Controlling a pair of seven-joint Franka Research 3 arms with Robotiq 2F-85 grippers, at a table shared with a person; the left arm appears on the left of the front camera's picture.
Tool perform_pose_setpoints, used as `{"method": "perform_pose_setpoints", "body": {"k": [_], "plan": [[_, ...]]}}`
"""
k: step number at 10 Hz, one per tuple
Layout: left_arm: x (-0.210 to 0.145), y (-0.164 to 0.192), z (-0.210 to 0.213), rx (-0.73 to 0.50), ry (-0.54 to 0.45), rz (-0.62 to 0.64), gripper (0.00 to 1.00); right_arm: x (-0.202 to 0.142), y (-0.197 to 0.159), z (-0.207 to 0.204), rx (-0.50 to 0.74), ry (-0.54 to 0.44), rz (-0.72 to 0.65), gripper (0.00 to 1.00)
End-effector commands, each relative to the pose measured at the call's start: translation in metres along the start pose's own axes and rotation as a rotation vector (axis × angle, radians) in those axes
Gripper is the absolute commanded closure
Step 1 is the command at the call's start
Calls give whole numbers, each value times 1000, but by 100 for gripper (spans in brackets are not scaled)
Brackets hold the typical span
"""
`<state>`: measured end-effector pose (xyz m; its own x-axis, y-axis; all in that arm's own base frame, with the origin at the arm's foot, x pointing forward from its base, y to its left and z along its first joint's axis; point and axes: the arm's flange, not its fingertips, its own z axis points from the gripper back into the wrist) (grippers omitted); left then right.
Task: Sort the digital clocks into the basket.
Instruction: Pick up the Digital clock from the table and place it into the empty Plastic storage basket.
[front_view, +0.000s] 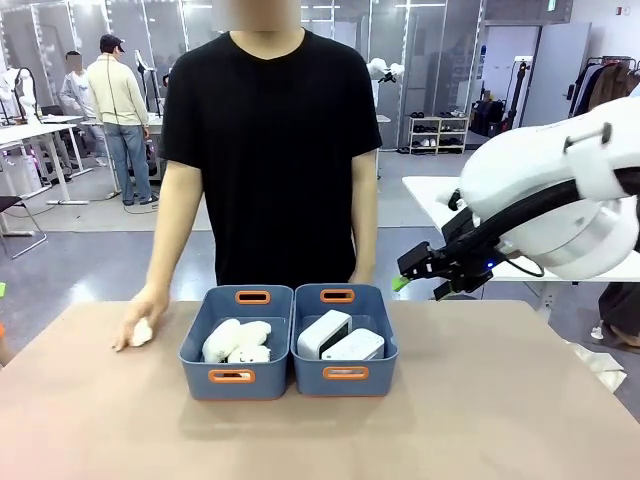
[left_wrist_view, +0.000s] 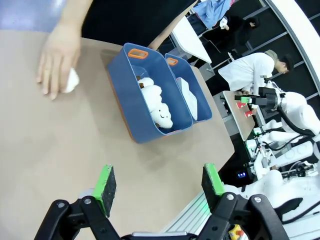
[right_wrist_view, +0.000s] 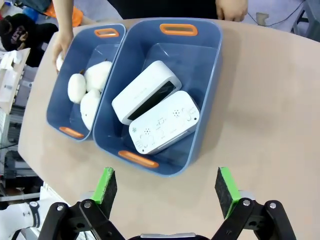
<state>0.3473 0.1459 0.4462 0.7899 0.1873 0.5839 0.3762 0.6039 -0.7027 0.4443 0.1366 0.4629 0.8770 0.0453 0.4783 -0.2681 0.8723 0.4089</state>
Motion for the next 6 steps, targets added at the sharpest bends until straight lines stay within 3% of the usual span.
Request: {"method": "perform_pose_setpoints", "body": {"k": [1,6], "plan": [[3,-2,-1,2,-15,8,12,4,8,-19,-34,-15,-29,0],[3,-2,-1,2,-15,8,12,4,8,-19,-34,-15,-29,0]]}}
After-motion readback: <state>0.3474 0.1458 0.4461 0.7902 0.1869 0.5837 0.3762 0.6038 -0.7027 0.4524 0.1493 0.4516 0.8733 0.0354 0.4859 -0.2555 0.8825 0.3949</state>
